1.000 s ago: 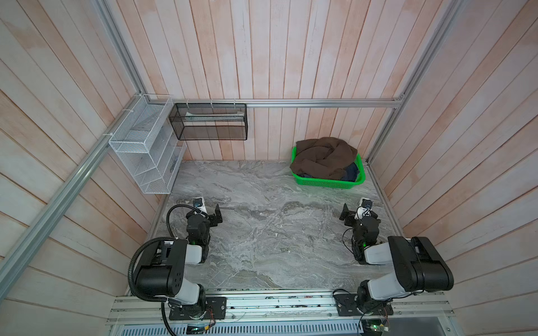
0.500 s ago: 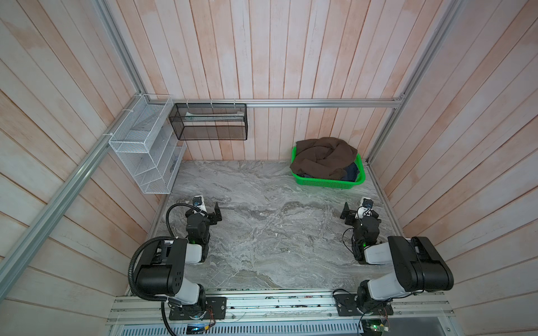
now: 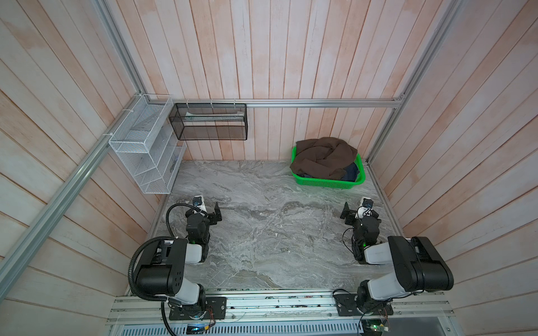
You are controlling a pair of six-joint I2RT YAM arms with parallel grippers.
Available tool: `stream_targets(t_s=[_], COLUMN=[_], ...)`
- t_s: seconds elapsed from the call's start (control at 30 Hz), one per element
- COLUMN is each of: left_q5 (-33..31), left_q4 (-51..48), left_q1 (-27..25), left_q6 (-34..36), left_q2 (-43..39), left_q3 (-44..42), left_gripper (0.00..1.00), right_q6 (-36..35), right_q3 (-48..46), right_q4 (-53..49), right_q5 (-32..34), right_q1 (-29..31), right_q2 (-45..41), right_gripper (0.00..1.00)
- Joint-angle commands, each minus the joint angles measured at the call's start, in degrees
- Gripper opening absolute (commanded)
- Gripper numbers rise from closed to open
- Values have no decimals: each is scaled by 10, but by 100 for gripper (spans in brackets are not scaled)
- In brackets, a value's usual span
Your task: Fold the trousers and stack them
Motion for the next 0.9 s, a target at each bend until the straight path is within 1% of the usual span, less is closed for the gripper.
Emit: stream_targets(t_s=[0.0, 0.27, 0.3, 0.33, 0.37, 0.43, 0.47, 0.5, 0.53, 0.57, 0.6, 0.67, 0.73, 0.77, 0.83, 0.87], left_q5=[-4, -3, -4, -14, -37, -65, -84, -89, -86, -84, -84, -63, -38, -23, -3, 12], left_q4=[26, 28, 28, 35, 18, -122, -180, -217, -258, -304, -354, -471, -563, -598, -656, -680], left_q1=[3, 3, 3, 2, -1, -3, -3, -3, -4, -6, -6, -9, -21, -31, -55, -71], left_q6=[9, 8, 8, 8, 6, -5, -9, -32, -45, -68, -93, -141, -172, -183, -205, -215], left_q2=[7, 5, 4, 3, -12, -75, -106, -131, -160, -184, -198, -210, -204, -198, -182, -173], left_q3=[8, 7, 6, 5, 13, 62, 88, 106, 125, 151, 178, 251, 306, 328, 360, 373], left_gripper=[100, 100, 100, 100, 100, 98, 98, 96, 94, 93, 92, 87, 84, 84, 83, 83], right_q6=[-5, -4, -4, 2, 7, 9, 4, 8, 48, 113, 144, 188, 268, 304, 360, 376], right_q3=[9, 13, 14, 18, 16, 4, 8, 33, 80, 135, 177, 238, 301, 343, 432, 485], right_q4=[12, 8, 6, 1, 1, 41, 6, -77, -197, -315, -399, -483, -572, -618, -716, -767], right_q5=[9, 4, -2, -20, -38, -44, -43, -31, 4, 32, 32, 11, 3, 0, 1, -5], right_q1=[3, 0, -2, -11, -20, -24, -23, -21, -19, -25, -28, -28, -27, -25, -25, -23], right_q2=[7, 9, 10, 11, 8, -1, -29, -68, -112, -148, -170, -200, -199, -183, -133, -99], right_gripper=[98, 98, 98, 98, 98, 93, 92, 92, 91, 91, 90, 90, 89, 88, 95, 96])
